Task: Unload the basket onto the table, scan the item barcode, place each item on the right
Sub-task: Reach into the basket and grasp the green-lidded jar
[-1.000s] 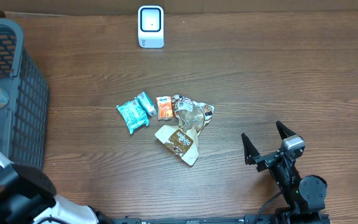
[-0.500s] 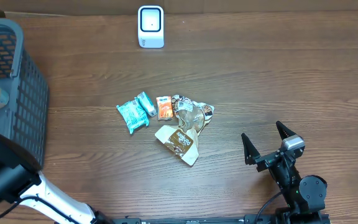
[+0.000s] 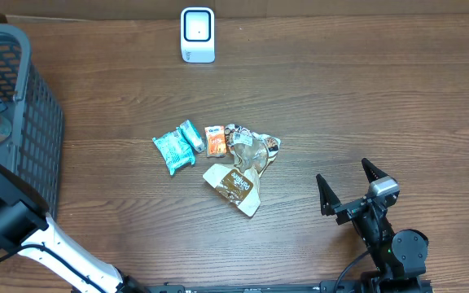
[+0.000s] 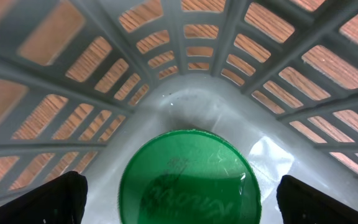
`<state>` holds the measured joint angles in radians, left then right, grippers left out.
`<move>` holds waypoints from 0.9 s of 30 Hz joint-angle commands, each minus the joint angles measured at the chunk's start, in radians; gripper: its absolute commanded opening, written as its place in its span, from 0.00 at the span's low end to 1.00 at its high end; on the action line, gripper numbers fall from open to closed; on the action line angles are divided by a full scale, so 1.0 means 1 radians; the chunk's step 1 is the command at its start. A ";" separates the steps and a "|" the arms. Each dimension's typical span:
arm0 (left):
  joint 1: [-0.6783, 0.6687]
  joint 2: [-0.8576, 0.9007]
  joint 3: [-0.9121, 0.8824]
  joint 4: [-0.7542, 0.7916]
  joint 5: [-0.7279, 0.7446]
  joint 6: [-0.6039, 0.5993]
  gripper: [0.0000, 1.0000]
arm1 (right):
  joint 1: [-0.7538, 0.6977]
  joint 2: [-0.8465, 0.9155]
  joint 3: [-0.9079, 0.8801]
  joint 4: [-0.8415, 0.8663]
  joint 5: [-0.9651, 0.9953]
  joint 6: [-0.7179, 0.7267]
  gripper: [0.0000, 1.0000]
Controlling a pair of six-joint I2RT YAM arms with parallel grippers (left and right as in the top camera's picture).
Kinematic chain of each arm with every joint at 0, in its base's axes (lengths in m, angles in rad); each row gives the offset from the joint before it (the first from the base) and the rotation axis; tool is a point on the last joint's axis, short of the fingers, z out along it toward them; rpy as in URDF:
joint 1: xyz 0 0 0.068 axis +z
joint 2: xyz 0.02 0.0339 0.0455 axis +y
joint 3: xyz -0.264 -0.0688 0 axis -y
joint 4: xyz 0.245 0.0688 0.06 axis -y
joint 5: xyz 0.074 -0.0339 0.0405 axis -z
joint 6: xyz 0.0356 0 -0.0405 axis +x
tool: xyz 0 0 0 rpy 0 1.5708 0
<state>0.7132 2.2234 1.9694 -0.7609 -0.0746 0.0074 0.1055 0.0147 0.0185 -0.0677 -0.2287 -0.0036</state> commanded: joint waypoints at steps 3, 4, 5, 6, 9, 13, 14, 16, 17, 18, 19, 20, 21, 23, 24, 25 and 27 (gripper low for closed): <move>-0.008 0.041 -0.004 0.010 0.034 0.024 1.00 | -0.002 -0.011 -0.011 0.007 0.007 -0.003 1.00; -0.008 0.047 -0.004 0.010 0.038 0.024 1.00 | -0.002 -0.011 -0.011 0.007 0.007 -0.003 1.00; -0.008 0.058 -0.004 0.008 0.042 0.024 0.99 | -0.002 -0.011 -0.011 0.007 0.007 -0.003 1.00; -0.008 0.064 -0.004 0.006 0.043 0.024 1.00 | -0.002 -0.011 -0.011 0.007 0.007 -0.003 1.00; -0.010 0.078 -0.004 0.006 0.043 0.024 0.98 | -0.002 -0.011 -0.011 0.007 0.007 -0.003 1.00; -0.012 0.077 -0.004 0.009 0.043 0.024 0.86 | -0.002 -0.011 -0.011 0.007 0.007 -0.003 1.00; -0.012 0.077 -0.004 0.009 0.043 0.023 0.80 | -0.002 -0.011 -0.011 0.007 0.007 -0.003 1.00; -0.013 0.077 -0.004 0.006 0.044 0.023 0.72 | -0.002 -0.011 -0.011 0.007 0.007 -0.003 1.00; -0.013 0.077 -0.004 0.004 0.049 0.022 0.69 | -0.002 -0.011 -0.011 0.007 0.007 -0.003 1.00; -0.014 0.076 -0.004 0.002 0.051 0.018 0.65 | -0.002 -0.011 -0.011 0.007 0.007 -0.003 1.00; -0.014 0.072 -0.003 0.000 0.050 0.011 0.62 | -0.002 -0.011 -0.011 0.007 0.007 -0.003 1.00; -0.015 0.070 -0.003 -0.002 0.050 0.006 0.60 | -0.002 -0.011 -0.011 0.007 0.007 -0.003 1.00; -0.015 0.063 -0.003 -0.005 0.050 -0.006 0.58 | -0.002 -0.011 -0.011 0.007 0.007 -0.003 1.00; -0.016 0.046 -0.003 -0.006 0.050 -0.023 0.57 | -0.002 -0.011 -0.011 0.007 0.007 -0.003 1.00; -0.018 0.034 -0.003 -0.006 0.050 -0.034 0.56 | -0.002 -0.011 -0.011 0.007 0.007 -0.003 1.00; -0.019 0.019 -0.003 -0.006 0.050 -0.042 0.56 | -0.002 -0.011 -0.011 0.007 0.007 -0.003 1.00; -0.023 -0.016 -0.003 -0.005 0.050 -0.060 0.55 | -0.002 -0.011 -0.011 0.007 0.007 -0.003 1.00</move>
<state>0.7055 2.2906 1.9678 -0.7631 -0.0372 -0.0086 0.1051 0.0147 0.0185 -0.0669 -0.2283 -0.0040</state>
